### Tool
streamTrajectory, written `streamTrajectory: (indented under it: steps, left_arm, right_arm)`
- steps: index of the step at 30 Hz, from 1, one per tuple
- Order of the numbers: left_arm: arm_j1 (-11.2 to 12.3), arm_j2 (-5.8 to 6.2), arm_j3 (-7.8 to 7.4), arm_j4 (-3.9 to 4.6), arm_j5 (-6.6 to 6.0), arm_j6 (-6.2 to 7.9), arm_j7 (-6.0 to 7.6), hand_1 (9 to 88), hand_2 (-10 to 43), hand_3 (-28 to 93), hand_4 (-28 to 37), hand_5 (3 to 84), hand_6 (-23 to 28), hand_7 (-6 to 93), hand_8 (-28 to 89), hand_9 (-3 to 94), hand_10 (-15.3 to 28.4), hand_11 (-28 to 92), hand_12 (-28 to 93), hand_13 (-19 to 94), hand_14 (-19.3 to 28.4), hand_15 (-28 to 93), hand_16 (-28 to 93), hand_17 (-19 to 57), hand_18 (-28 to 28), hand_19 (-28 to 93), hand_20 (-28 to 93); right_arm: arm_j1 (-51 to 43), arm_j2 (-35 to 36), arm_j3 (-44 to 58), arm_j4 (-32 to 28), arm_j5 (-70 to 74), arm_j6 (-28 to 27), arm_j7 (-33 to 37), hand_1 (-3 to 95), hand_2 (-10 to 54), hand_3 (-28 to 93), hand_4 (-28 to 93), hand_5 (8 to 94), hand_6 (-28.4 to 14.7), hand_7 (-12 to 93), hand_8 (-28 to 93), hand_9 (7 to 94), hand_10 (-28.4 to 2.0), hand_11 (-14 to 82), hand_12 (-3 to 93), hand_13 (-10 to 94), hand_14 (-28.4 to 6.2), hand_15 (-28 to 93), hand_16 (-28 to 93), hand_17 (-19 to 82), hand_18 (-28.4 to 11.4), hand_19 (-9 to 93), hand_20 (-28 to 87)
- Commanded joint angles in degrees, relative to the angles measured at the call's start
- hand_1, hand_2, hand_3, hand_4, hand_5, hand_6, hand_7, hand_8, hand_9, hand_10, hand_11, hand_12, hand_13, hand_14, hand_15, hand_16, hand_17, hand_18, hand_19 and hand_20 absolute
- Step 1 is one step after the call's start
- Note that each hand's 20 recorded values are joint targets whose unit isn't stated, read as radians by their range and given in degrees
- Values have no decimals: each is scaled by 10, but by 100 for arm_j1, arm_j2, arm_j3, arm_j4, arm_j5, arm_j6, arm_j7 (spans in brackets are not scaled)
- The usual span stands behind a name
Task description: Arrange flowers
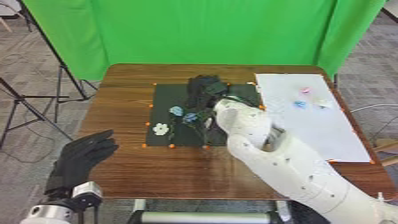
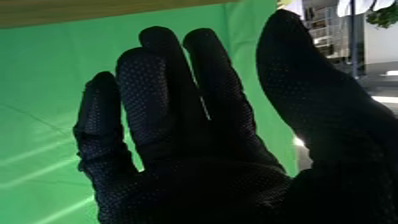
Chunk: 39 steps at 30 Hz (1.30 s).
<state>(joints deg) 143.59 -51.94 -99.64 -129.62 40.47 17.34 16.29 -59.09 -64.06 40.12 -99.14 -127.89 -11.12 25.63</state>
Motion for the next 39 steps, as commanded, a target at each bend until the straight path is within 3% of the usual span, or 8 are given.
streamTrajectory:
  steps: [1,7,10,14,23,27,39]
  left_arm:
    - [-36,16,114,-10,-56,40,46,311,54,791,-85,508,160,151,-85,429,231,413,106,314,284,631,-125,-68,227,627,157]
    - [-68,28,178,-4,-77,62,101,308,55,791,-89,507,160,153,-85,427,230,414,106,314,284,631,-126,-68,227,627,156]
    - [-92,37,217,11,-90,72,155,309,55,791,-91,507,160,152,-85,427,230,414,105,315,284,631,-126,-68,227,627,156]
    - [-157,-18,247,27,-54,7,100,306,56,791,-92,507,161,152,-85,426,229,415,105,314,284,631,-126,-68,227,627,156]
    - [-138,-9,197,-6,-65,17,149,307,55,792,-93,506,161,151,-85,426,230,415,105,313,284,631,-126,-68,227,626,156]
    - [-177,-51,196,5,-34,-25,89,307,56,792,-94,506,160,152,-84,426,230,414,105,313,284,630,-126,-69,227,626,156]
    - [-202,-80,233,15,-32,-42,92,307,56,792,-93,506,161,151,-84,424,230,416,105,313,284,630,-126,-69,228,625,157]
  right_arm:
    - [-72,1407,768,298,-63,-330,-271,338,-92,884,-282,546,-55,184,-125,531,-175,269,160,461,-142,809,186,163,-227,789,417]
    - [-227,1569,1273,781,-196,-766,-293,324,-93,890,-283,504,-56,180,-125,478,-171,239,161,405,-153,814,177,157,-217,793,426]
    - [-330,1630,1412,919,-216,-728,-170,322,-93,888,-283,496,-56,181,-128,469,-171,230,163,400,-155,817,170,157,-215,794,432]
    - [-463,1760,1481,1062,-345,-476,-75,315,-88,885,-283,494,-55,183,-129,466,-169,221,163,400,-156,819,162,158,-211,793,435]
    - [-736,1728,1684,1094,-435,-571,40,310,-84,886,-283,492,-54,187,-132,463,-163,214,165,395,-158,812,151,156,-209,790,435]
    - [-761,1814,1670,1167,-728,-564,89,310,-86,888,-283,491,-54,187,-132,462,-164,212,164,396,-159,813,149,155,-210,789,436]
    - [-904,1966,1840,1289,-592,-460,590,317,-88,886,-283,503,-54,186,-132,474,-168,214,165,406,-159,815,145,160,-212,793,438]
